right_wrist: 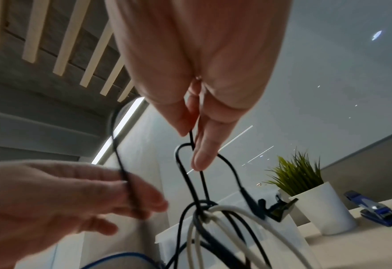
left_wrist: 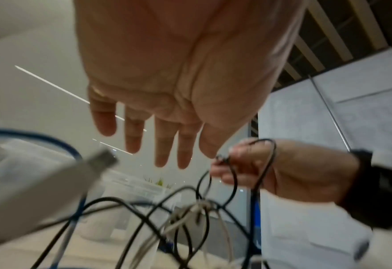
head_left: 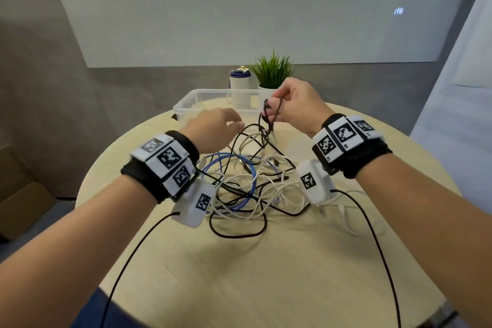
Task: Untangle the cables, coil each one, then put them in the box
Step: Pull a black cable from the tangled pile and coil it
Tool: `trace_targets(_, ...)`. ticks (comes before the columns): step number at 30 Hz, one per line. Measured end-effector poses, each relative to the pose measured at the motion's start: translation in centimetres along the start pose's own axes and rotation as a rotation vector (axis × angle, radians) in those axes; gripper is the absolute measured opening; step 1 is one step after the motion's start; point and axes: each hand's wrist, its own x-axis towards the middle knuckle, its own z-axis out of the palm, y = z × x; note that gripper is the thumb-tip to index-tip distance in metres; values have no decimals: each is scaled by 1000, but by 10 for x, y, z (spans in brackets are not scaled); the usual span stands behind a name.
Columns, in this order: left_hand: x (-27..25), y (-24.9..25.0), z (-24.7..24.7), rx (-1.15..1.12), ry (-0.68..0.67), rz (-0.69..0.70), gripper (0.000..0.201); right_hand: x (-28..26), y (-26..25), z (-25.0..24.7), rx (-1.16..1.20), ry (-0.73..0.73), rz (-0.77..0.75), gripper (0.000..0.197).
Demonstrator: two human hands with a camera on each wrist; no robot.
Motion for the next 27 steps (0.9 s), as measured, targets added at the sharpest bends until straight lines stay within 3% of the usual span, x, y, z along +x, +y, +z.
trace_targets(4,12,8,26,57,-84,50,43,-7,-9,1,141,0,-25,15)
trace_targets(8,19,14,30,-14,-82,48,28,-8,-6,-4,-30,11,-53,25)
trace_targets(11,22,9,25,-167,-33,3,16,-4,2,-9,-109,45,-53,28)
trace_targets(16,23,-4,20,-482,41,-118,22,0,13,-20,-173,135,-27,18)
trace_targets(23,23,-13,13,-524,50,-202,22,4,13,-30,-101,172,-22,23)
trace_targets(27,20,-15,9,-513,-37,-184,19,2,11,-30,-20,111,-19,27)
